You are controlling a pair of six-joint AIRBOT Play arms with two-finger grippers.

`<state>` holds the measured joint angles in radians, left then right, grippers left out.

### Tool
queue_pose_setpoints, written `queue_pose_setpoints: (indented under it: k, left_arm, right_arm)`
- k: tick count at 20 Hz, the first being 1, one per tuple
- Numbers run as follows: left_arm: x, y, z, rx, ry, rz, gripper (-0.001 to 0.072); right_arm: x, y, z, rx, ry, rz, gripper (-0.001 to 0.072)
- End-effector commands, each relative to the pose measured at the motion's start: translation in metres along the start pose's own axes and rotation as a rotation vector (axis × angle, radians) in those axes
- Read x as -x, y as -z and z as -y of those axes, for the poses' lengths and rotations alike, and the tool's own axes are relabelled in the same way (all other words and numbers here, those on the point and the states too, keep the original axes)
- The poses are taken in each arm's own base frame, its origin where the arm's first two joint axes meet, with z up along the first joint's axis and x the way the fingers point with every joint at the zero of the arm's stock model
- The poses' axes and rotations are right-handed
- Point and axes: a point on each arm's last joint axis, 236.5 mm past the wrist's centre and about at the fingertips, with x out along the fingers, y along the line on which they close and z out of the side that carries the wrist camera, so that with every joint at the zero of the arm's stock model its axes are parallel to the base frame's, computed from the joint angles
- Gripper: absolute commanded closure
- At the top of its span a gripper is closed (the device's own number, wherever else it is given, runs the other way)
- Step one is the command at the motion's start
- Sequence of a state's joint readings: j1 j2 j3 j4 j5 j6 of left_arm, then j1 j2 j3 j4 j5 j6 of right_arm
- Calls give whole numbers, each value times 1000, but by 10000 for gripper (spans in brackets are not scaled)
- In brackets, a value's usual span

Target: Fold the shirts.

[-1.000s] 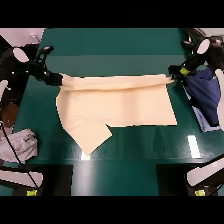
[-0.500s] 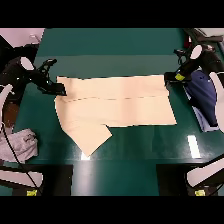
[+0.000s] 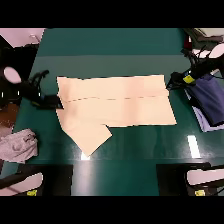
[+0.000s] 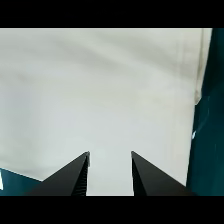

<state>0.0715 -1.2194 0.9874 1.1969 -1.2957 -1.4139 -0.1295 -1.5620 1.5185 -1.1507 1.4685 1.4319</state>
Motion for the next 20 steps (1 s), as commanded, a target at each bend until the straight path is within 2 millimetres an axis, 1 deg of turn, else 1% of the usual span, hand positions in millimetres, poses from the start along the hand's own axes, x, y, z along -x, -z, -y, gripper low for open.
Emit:
queue_pose_setpoints:
  k: [1, 2, 3, 4, 5, 7, 11, 14, 15, 16, 17, 19, 20]
  left_arm:
    - [-33, 63, 14, 174, 103, -9, 108]
    - [-43, 83, 19, 207, 135, -43, 108]
    - [-51, 97, 23, 233, 160, -66, 109]
    - [-57, 107, 27, 254, 184, -82, 108]
    - [-61, 111, 28, 269, 198, -85, 108]
    - [-67, 109, 27, 292, 202, -63, 109]
    - [-68, 89, 24, 316, 205, 21, 109]
    - [-66, 75, 25, 339, 219, 80, 110]
    - [-66, 74, 25, 340, 218, 83, 172]
    - [-66, 75, 25, 337, 219, 81, 459]
    - [-66, 75, 26, 322, 221, 80, 677]
    - [-64, 76, 28, 304, 227, 69, 683]
    - [-60, 76, 32, 271, 233, 62, 683]
  right_arm:
    - [-1, 8, -6, -1, -32, 63, 407]
    - [-3, 11, -9, -7, -45, 73, 407]
    - [-3, 12, -8, -11, -43, 80, 407]
    - [-3, 13, -8, -11, -42, 82, 407]
    - [-2, 13, -8, -10, -42, 83, 407]
    - [-2, 13, -9, -10, -43, 81, 407]
    - [-2, 14, -9, -10, -44, 78, 407]
    - [-3, 22, -10, -6, -49, 45, 407]
    - [-3, 26, -10, -3, -50, 26, 407]
    - [-2, 32, -9, 0, -53, 2, 407]
    - [-1, 38, -7, -3, -57, -19, 407]
    - [3, 51, -2, -18, -67, -70, 407]
    - [4, 59, 4, -38, -70, -84, 407]
